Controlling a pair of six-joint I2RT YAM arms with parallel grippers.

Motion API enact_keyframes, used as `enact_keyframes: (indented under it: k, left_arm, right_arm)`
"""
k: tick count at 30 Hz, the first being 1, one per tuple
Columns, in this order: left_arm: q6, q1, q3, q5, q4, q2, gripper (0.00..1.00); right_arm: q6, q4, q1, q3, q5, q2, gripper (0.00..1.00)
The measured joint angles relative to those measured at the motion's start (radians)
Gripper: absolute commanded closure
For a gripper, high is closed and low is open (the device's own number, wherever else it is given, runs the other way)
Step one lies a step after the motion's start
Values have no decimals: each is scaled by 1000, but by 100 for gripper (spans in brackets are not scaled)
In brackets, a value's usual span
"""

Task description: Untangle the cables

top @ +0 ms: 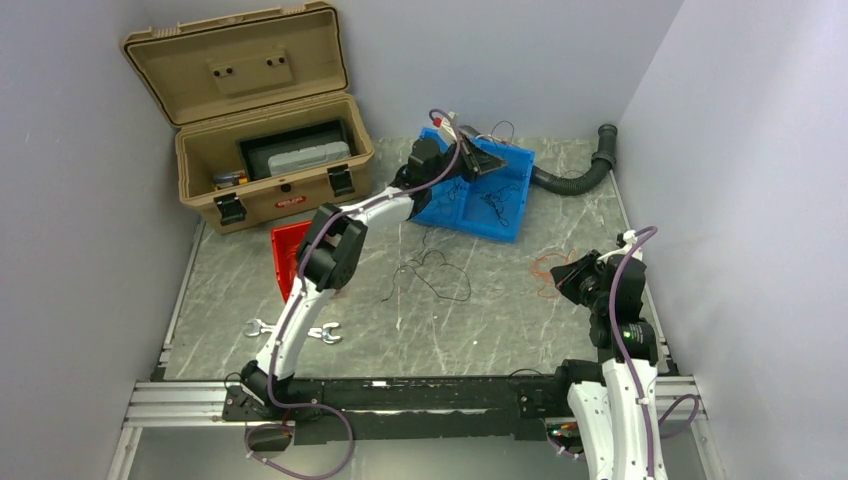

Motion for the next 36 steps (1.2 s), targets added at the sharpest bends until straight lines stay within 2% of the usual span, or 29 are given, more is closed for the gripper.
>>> enact_keyframes:
  k: [3,8,14,18,23,30,36]
  left_arm:
    - [93,11,-84,-26,-83,-68,100]
    - [330,23,-187,-150,-298,-258,100]
    - [657,-21,-133,-377,-523,-414,100]
    - [882,-98,20,-567,-713,-402,100]
    - [1096,-186,213,-746,-889,-323,100]
    - [1379,-272,278,-958,-957,-231,100]
    - [1615,-317,290,-1133,-943,-161,100]
  right_arm:
    - [0,0,0,0,1,8,100]
    - [0,0,0,0,3,11,100]
    - [0,-1,0,0,4,11,100]
    - [0,-1,0,0,8,11,100]
    - [0,-4,1,0,18,11,100]
    - [0,-9,1,0,22,10,100]
    - [0,-19,1,0,23,10,100]
